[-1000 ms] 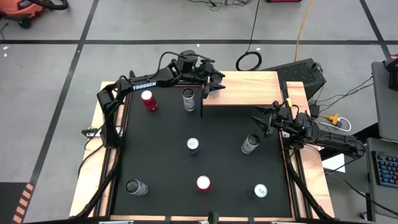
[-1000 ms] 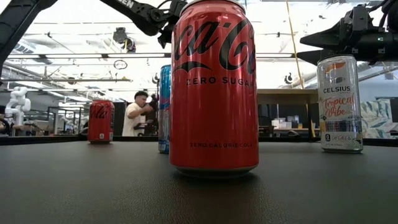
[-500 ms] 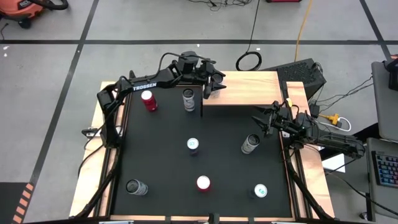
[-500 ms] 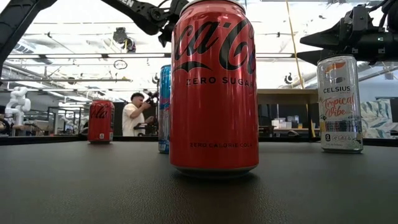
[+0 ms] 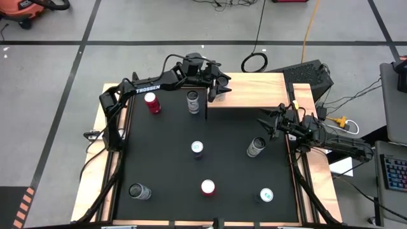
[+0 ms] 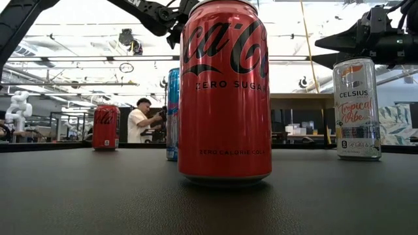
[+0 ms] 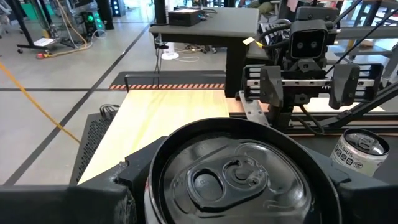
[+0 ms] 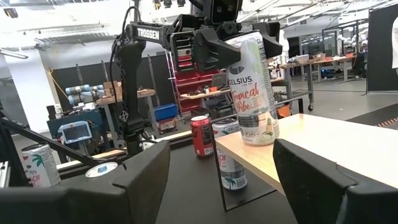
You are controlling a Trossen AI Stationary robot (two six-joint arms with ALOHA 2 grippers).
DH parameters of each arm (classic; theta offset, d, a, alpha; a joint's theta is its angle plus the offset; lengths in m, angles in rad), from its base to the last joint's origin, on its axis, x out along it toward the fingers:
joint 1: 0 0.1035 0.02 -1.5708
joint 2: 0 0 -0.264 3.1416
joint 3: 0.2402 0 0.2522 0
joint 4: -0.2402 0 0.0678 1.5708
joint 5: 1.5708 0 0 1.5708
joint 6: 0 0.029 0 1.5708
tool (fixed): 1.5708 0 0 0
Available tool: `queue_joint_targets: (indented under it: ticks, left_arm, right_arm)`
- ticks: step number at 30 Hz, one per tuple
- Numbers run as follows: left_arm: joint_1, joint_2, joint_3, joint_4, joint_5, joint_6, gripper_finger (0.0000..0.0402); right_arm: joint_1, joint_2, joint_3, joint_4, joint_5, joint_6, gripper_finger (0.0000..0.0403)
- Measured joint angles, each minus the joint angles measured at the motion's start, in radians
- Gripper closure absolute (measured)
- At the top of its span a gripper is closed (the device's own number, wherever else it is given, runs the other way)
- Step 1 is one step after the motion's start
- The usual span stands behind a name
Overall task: Place canned beverage on shelf
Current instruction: Put the left white-yellow soda can on the shelf
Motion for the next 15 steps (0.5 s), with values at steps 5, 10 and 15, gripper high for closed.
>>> queue_joint_targets:
  ticks: [5,10,15]
  left_arm:
    - [0.0,0.0,0.0,0.002,-0.032,-0.001,0.014]
    - [0.016,0.0,0.0,0.006,-0.082,-0.026,0.014]
    - [0.015,0.0,0.0,0.006,-0.108,-0.026,0.014]
  right_arm:
    - [0.0,0.0,0.0,0.0,0.0,0.0,0.0133]
    - [0.0,0.0,0.0,0.0,0.0,0.0,0.0133]
    - [0.0,0.0,0.0,0.0,0.0,0.0,0.0133]
